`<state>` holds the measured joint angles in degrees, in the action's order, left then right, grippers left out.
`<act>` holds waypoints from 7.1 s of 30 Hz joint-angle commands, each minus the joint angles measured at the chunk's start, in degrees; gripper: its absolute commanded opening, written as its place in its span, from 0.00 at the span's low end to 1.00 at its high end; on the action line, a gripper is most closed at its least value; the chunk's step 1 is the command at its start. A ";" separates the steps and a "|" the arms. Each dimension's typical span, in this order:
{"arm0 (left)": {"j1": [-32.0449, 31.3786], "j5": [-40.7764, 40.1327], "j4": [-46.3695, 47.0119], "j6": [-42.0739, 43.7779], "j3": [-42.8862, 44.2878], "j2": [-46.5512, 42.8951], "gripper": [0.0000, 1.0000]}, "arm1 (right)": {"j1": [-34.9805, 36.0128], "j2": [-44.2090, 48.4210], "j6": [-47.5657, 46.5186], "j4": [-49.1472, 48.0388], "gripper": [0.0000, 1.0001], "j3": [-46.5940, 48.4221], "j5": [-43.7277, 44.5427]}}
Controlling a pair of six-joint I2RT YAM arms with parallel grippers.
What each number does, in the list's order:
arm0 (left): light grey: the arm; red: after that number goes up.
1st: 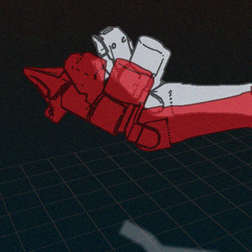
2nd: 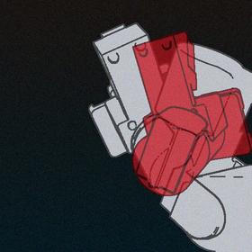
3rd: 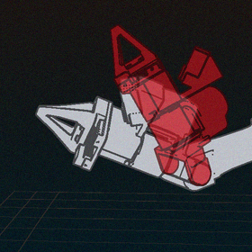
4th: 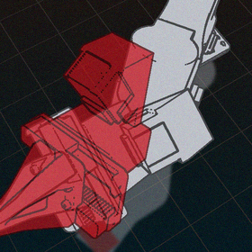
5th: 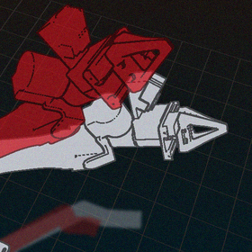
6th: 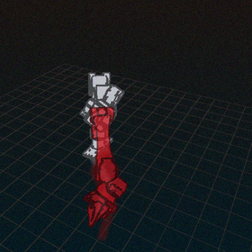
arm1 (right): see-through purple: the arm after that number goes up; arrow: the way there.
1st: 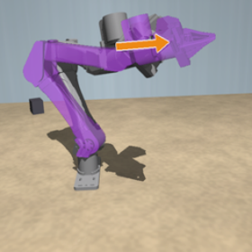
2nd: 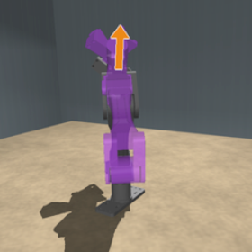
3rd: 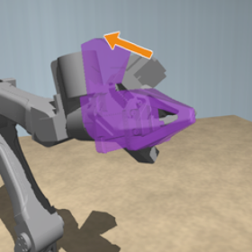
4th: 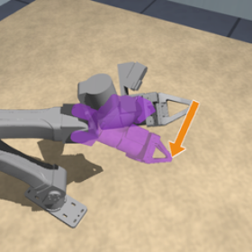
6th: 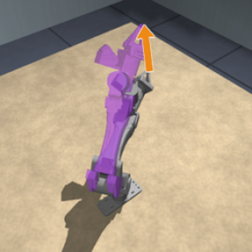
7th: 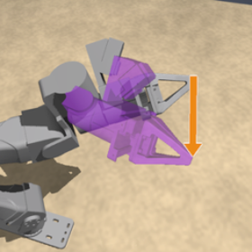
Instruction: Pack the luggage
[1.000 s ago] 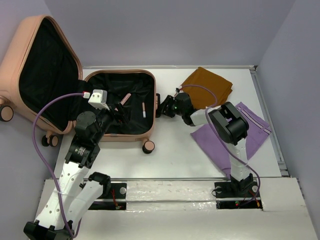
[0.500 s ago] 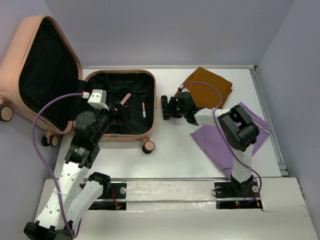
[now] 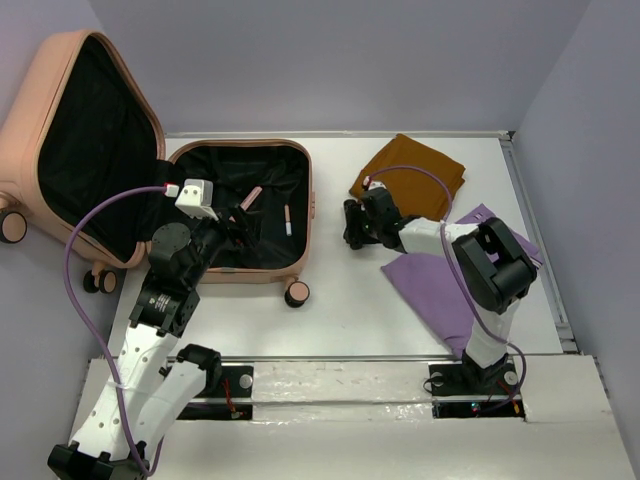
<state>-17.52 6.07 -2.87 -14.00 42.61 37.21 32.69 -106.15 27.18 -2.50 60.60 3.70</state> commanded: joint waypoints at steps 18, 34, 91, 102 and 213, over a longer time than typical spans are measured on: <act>0.29 0.53 2.26 0.29 -0.77 -1.70 0.99 | 3.33 15.64 -5.91 0.13 0.30 9.79 -8.53; 0.82 -2.38 2.08 -0.94 -0.77 -3.20 0.99 | 10.03 -5.22 0.86 0.66 0.85 36.61 -15.58; -37.06 13.44 -6.09 3.89 57.23 97.08 0.72 | -44.64 54.91 7.98 14.10 0.96 -25.87 8.06; -36.89 19.68 6.38 -0.76 44.25 92.78 0.33 | -52.28 60.01 12.28 20.17 1.00 -31.68 25.13; 36.32 22.08 -4.60 -7.53 26.67 52.10 0.32 | 2.90 -26.04 22.65 -6.21 0.07 58.93 -26.55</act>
<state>15.88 34.52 -9.28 -20.69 77.97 97.17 32.53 -125.54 49.74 -12.80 111.46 -18.35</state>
